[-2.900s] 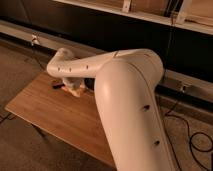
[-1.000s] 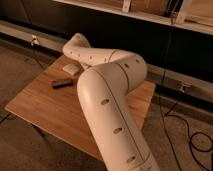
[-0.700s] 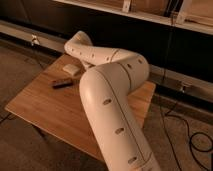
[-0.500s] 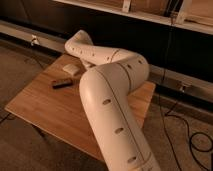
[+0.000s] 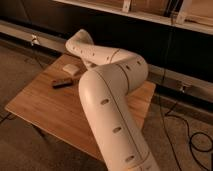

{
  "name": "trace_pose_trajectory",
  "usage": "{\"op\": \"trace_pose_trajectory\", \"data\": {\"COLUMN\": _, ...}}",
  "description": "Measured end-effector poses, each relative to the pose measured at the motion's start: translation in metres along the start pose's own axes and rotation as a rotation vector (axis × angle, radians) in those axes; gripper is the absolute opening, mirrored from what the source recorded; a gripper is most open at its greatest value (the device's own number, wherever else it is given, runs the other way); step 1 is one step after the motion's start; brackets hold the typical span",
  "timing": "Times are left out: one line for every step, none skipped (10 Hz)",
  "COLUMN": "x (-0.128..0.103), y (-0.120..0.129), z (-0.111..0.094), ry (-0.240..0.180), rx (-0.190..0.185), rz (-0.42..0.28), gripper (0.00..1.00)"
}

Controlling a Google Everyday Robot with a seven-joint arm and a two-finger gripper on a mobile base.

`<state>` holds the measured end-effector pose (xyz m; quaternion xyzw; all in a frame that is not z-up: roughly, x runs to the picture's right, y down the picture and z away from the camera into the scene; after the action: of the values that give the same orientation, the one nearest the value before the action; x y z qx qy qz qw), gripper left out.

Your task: Place the pepper in the ceramic cup

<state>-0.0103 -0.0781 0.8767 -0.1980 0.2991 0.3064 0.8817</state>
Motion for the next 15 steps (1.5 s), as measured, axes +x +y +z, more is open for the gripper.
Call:
{"op": "trace_pose_trajectory", "data": {"x": -0.001, "y": 0.0, "z": 0.0, "ry": 0.003, "rx": -0.001, "rz": -0.003, "gripper": 0.8}}
{"op": "trace_pose_trajectory", "data": {"x": -0.001, "y": 0.0, "z": 0.001, "ry": 0.006, "rx": -0.002, "rz": -0.008, "gripper": 0.8}}
{"op": "trace_pose_trajectory", "data": {"x": -0.002, "y": 0.0, "z": 0.002, "ry": 0.009, "rx": -0.002, "rz": -0.009, "gripper": 0.8}}
{"op": "trace_pose_trajectory", "data": {"x": -0.003, "y": 0.0, "z": 0.001, "ry": 0.008, "rx": -0.006, "rz": -0.007, "gripper": 0.8}}
{"op": "trace_pose_trajectory", "data": {"x": -0.006, "y": 0.002, "z": -0.002, "ry": -0.002, "rx": -0.018, "rz": 0.009, "gripper": 0.8}}
{"op": "trace_pose_trajectory", "data": {"x": -0.009, "y": 0.005, "z": -0.009, "ry": -0.019, "rx": -0.034, "rz": 0.038, "gripper": 0.8}}
{"op": "trace_pose_trajectory", "data": {"x": -0.012, "y": 0.01, "z": -0.02, "ry": -0.038, "rx": -0.05, "rz": 0.064, "gripper": 0.8}}
{"op": "trace_pose_trajectory", "data": {"x": -0.009, "y": 0.018, "z": -0.034, "ry": -0.045, "rx": -0.064, "rz": 0.084, "gripper": 0.8}}
{"op": "trace_pose_trajectory", "data": {"x": 0.001, "y": 0.026, "z": -0.045, "ry": -0.033, "rx": -0.078, "rz": 0.099, "gripper": 0.8}}
{"op": "trace_pose_trajectory", "data": {"x": 0.018, "y": 0.036, "z": -0.059, "ry": -0.006, "rx": -0.094, "rz": 0.113, "gripper": 0.8}}
{"op": "trace_pose_trajectory", "data": {"x": 0.033, "y": 0.045, "z": -0.069, "ry": 0.021, "rx": -0.107, "rz": 0.117, "gripper": 0.8}}
{"op": "trace_pose_trajectory", "data": {"x": 0.06, "y": 0.06, "z": -0.089, "ry": 0.071, "rx": -0.126, "rz": 0.11, "gripper": 0.8}}
{"op": "trace_pose_trajectory", "data": {"x": 0.073, "y": 0.06, "z": -0.094, "ry": 0.095, "rx": -0.12, "rz": 0.107, "gripper": 0.8}}
{"op": "trace_pose_trajectory", "data": {"x": 0.08, "y": 0.058, "z": -0.095, "ry": 0.108, "rx": -0.116, "rz": 0.107, "gripper": 0.8}}
{"op": "trace_pose_trajectory", "data": {"x": 0.08, "y": 0.059, "z": -0.095, "ry": 0.108, "rx": -0.115, "rz": 0.105, "gripper": 0.8}}
